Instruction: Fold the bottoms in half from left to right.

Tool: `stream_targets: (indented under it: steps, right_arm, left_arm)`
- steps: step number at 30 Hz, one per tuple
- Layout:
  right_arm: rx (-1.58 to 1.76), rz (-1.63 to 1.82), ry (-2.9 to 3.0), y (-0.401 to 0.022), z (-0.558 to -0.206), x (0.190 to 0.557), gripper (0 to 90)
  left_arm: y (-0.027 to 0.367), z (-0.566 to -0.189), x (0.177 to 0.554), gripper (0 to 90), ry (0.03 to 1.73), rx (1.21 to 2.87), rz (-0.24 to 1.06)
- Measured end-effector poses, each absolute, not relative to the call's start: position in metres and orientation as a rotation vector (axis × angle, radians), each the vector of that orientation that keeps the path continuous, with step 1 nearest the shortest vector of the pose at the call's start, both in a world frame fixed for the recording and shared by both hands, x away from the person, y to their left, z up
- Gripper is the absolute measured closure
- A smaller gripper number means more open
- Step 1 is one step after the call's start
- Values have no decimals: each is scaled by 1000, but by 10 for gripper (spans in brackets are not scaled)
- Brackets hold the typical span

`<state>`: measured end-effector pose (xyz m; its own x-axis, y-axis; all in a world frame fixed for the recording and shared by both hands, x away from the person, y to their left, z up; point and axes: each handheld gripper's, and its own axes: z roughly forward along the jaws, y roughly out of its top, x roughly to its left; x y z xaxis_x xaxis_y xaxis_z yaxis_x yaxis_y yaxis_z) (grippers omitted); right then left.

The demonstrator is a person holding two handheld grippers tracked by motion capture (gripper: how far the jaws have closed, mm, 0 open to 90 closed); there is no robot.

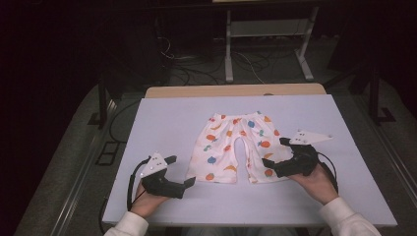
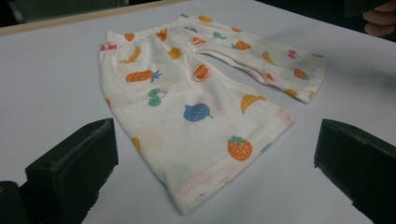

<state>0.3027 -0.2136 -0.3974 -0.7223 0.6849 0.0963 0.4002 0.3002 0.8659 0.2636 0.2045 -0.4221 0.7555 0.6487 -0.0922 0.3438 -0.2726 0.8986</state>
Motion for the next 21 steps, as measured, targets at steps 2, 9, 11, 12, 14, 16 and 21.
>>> stream_targets:
  steps: [2,9,11,12,14,16,21]
  right_arm:
    - [976,1385,2287,-211,-395,305,0]
    - [976,1381,2296,-206,-393,312,0]
    - [975,1379,2298,-204,-393,314,0]
    - [975,1379,2298,-204,-393,314,0]
    - [974,1376,2300,-202,-393,316,0]
    - [972,1380,2300,-200,-392,318,0]
    - [973,1375,2301,-195,-391,325,0]
  left_arm:
    - [205,-422,264,0,762,1883,357]
    - [204,-422,264,0,761,1885,356]
    - [204,-422,264,0,761,1884,356]
    - [204,-422,264,0,762,1884,357]
    - [205,-422,264,0,761,1884,356]
    - [205,-422,264,0,761,1884,356]
    - [204,-422,264,0,759,1885,355]
